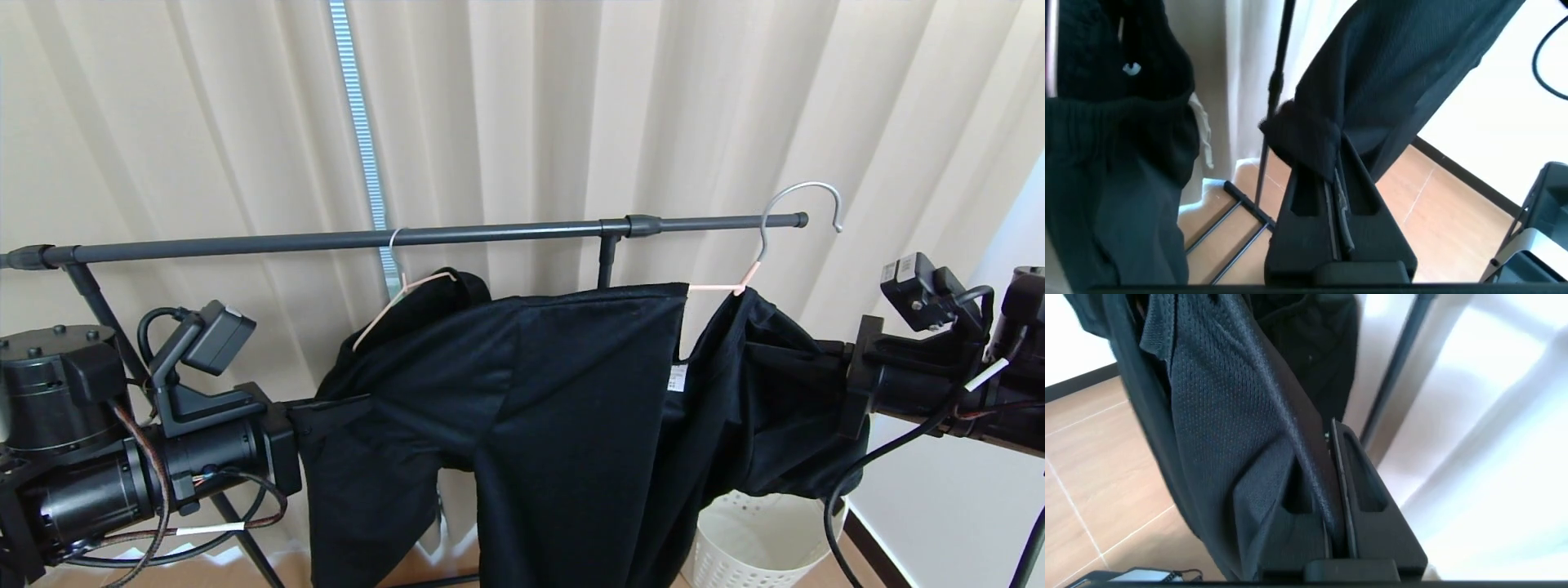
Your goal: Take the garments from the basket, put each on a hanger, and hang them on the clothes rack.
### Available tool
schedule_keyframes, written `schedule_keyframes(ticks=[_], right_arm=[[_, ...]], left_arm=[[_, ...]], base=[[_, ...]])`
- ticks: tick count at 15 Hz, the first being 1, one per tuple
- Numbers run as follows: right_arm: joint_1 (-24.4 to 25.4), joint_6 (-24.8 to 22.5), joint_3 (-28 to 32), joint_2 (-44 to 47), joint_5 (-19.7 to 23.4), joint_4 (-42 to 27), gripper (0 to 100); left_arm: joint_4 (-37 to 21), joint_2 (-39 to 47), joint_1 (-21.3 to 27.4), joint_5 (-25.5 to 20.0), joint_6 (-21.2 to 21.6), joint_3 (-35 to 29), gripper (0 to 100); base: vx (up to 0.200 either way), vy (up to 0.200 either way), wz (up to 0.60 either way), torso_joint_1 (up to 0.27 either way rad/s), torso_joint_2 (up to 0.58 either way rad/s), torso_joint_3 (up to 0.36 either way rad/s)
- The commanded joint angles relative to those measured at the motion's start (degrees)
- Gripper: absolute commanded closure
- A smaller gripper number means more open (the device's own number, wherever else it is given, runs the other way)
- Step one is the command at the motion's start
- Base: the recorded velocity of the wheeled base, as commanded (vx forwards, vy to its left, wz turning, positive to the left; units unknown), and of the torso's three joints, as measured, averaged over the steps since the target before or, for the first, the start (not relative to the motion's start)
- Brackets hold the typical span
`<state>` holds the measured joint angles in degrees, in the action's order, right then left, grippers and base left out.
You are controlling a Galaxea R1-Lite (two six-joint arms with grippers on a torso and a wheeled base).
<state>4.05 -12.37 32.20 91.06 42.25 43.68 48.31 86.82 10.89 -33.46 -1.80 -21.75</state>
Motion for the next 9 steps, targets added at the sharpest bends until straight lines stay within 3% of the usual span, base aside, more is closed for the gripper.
schedule_keyframes(ticks=[1,9], right_arm=[[-0.7,-0.1,0.3,0.1,0.0,0.0,100],[-4.0,0.0,2.0,0.6,1.5,-0.1,100]], left_arm=[[0.0,0.2,-1.6,0.0,0.5,0.0,100],[0.0,0.2,-2.5,-0.2,3.6,1.3,100]], base=[[0.0,0.0,0.0,0.0,0.0,0.0],[0.0,0.0,0.0,0.0,0.0,0.0]])
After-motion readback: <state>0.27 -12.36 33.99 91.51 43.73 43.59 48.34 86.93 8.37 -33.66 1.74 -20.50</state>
